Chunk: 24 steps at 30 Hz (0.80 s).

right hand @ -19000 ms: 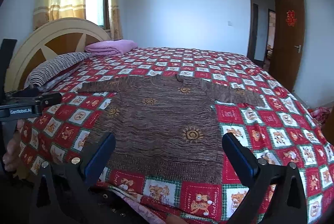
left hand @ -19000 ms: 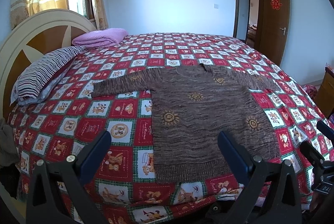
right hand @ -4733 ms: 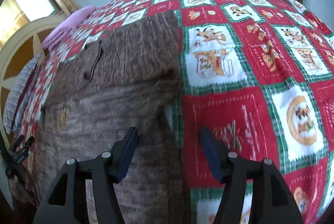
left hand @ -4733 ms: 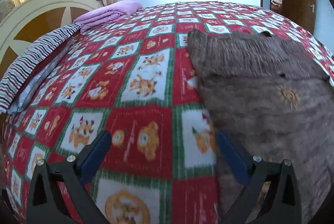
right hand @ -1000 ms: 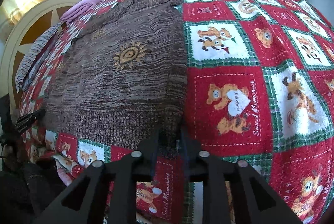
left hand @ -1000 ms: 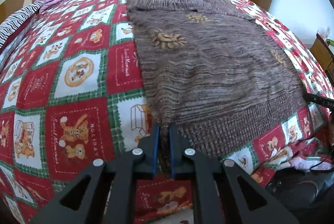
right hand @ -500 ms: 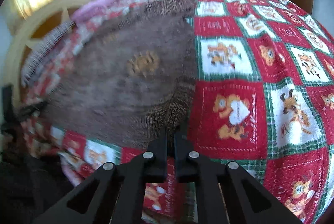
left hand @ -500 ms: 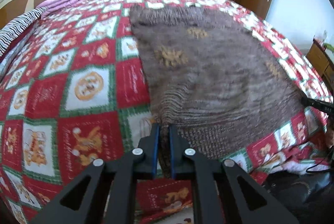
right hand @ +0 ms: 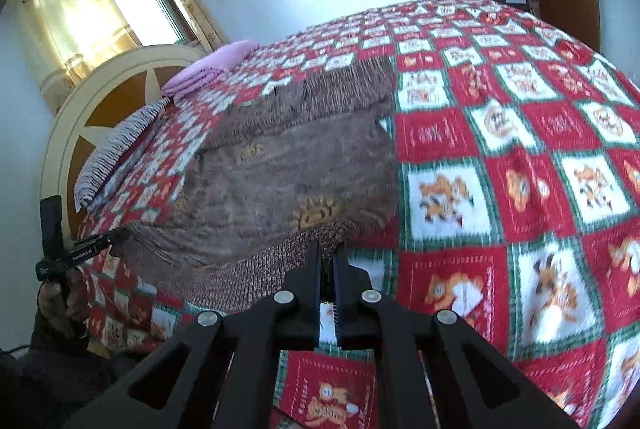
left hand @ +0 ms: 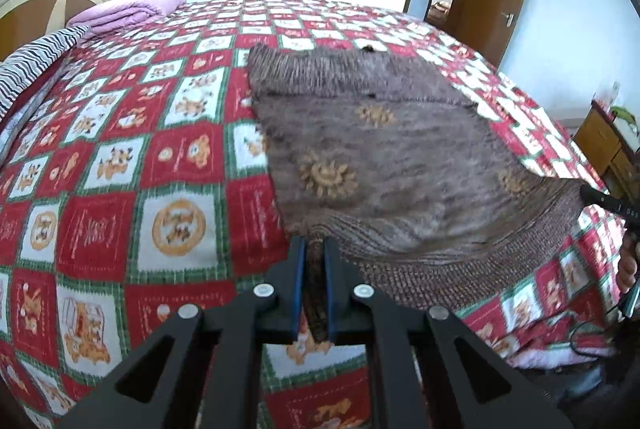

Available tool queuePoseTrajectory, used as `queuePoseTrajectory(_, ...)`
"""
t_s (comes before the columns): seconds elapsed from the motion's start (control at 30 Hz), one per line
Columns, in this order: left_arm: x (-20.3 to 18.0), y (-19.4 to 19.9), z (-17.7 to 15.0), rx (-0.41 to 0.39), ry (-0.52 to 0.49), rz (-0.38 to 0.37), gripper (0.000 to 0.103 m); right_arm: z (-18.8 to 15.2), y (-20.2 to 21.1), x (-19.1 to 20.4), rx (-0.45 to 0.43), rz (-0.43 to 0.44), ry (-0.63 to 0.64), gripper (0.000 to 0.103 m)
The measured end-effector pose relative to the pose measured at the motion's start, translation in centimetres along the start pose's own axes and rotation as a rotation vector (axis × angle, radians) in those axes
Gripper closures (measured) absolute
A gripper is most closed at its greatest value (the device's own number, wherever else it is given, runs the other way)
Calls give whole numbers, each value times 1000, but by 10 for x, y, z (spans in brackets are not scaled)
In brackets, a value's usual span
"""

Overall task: Fold small clothes
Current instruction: 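Lift the hem with both grippers and fold it over toward the collar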

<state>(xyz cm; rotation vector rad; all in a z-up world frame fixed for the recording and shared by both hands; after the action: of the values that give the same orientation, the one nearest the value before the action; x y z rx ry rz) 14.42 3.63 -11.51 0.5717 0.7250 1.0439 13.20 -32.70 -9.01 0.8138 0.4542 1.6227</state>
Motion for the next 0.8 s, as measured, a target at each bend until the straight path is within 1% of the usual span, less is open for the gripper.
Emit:
queuePoseTrajectory(0.07, 2, 1, 9, -16, 7, -3, 94, 11, 4, 0, -21, 5, 1, 99)
queuePoseTrajectory(0.2, 8, 2, 37, -60, 8, 21, 94, 42, 6, 3, -71, -8, 9, 99)
queuePoseTrajectory(0.33, 13, 5, 73, -107, 21, 15, 94, 87, 9, 6, -138, -6, 7, 99)
queuePoseTrajectory(0.43, 18, 7, 99, -142, 27, 16, 94, 119, 5, 11, -169, -5, 11, 99)
queuePoseTrajectory(0.63, 34, -8, 150, -170, 52, 31, 94, 173, -19, 12, -197, -22, 17, 99)
queuePoseTrajectory(0.8, 43, -37, 187, -150, 26, 66, 94, 209, -58, 7, -176, -46, 7, 99)
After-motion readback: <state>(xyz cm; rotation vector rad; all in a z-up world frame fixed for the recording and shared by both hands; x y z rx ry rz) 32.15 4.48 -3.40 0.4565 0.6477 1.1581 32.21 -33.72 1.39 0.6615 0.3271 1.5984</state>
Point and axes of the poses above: each gripper's, at about its wrist camera, not at the fingertips, and y roughly against the way its jaws point, x to its left, z to its top, the point moved 5 cm from there along -y, roughly the way its jaws point, and after that the axes turned 7 degrees about -z, right-handed, at the moved point
